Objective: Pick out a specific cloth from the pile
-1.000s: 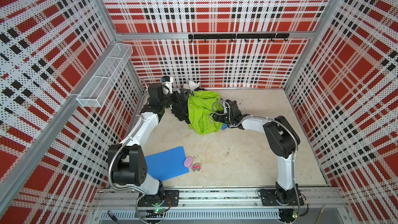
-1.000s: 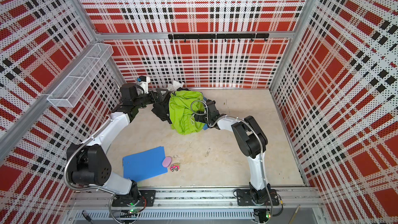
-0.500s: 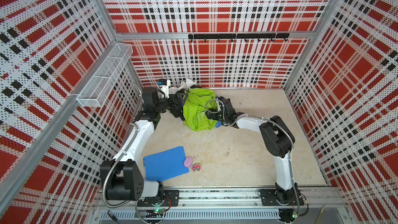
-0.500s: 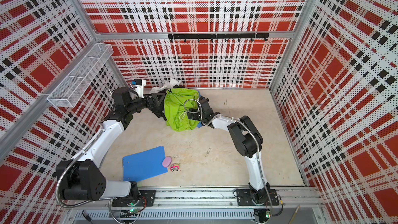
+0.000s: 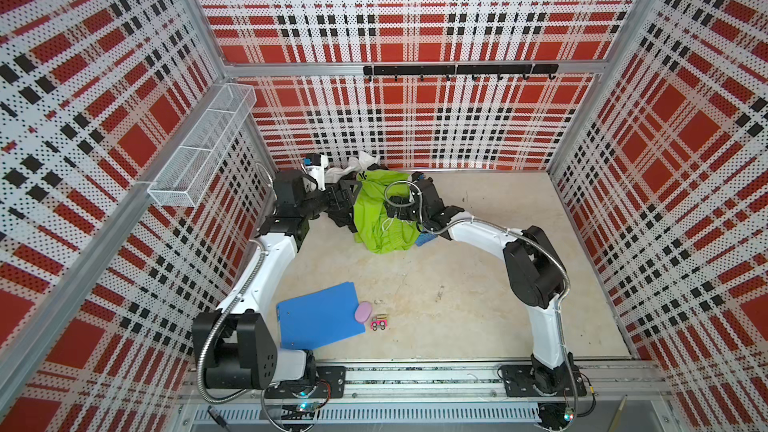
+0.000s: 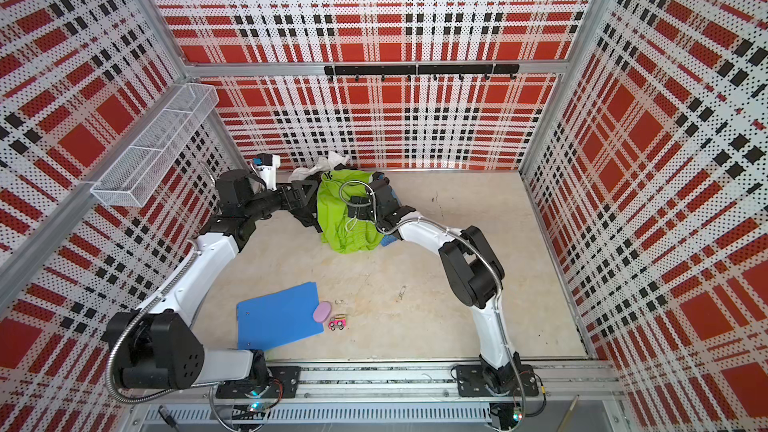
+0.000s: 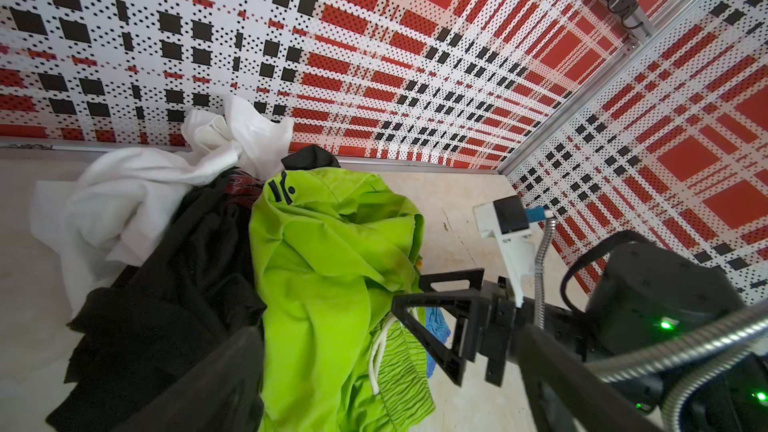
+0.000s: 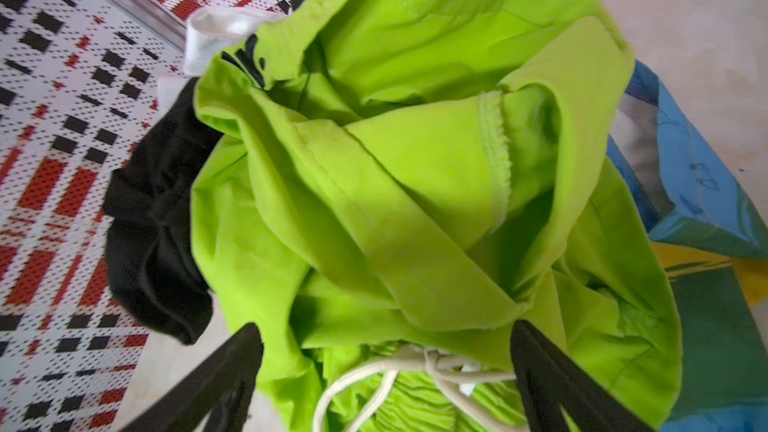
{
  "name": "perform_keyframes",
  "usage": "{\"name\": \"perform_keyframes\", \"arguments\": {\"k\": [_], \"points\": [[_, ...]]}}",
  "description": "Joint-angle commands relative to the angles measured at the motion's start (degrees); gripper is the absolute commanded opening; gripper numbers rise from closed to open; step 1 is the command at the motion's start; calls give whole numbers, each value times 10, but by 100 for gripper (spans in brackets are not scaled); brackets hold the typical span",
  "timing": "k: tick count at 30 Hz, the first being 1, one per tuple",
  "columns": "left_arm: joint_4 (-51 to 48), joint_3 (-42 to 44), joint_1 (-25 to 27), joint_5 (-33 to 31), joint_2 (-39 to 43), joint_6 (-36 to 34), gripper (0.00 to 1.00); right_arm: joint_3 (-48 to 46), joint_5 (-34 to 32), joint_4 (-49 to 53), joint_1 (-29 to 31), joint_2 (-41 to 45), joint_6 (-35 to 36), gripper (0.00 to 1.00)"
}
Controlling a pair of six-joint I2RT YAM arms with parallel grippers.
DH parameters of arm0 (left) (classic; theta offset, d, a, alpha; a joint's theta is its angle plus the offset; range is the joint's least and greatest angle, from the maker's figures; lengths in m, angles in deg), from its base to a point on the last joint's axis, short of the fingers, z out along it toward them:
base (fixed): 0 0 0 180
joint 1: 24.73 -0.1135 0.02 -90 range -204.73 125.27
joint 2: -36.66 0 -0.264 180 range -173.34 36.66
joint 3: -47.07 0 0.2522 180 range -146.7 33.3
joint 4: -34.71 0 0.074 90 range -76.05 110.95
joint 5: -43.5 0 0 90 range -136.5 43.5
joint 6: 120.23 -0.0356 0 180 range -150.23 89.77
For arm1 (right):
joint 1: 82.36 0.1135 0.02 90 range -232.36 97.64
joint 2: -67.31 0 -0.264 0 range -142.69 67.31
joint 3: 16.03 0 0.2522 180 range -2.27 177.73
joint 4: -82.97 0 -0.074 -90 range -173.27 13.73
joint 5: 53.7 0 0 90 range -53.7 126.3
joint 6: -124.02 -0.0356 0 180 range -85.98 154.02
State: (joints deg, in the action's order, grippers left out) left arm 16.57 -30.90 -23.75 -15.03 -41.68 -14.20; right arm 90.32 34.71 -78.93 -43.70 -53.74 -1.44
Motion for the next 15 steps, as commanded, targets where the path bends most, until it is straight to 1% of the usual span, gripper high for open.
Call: {"name": "perform_keyframes", "arguments": {"k": [1,3,6,12,13,14,15], "points": [[13,4,-4,0,16,-7,99,42,-31,65,7,-42,-10,97],[13,4,-4,2,15,-7,99,65,-31,94,8,-65,-12,98],[14,4,-4,2,15,-6,99,71,-30,109,10,-81,-18,98],[14,5,-4,1,16,-6,99,59,-47,131,17,-81,-35,100],[14,5,-4,1,16,-6,99,53,-47,129,17,-78,-38,99],[15,5,-4,2,16,-5,99,46,-46,125,17,-76,-40,95],[15,5,-4,3,16,-5,99,40,-46,119,17,-74,-42,90]]}}
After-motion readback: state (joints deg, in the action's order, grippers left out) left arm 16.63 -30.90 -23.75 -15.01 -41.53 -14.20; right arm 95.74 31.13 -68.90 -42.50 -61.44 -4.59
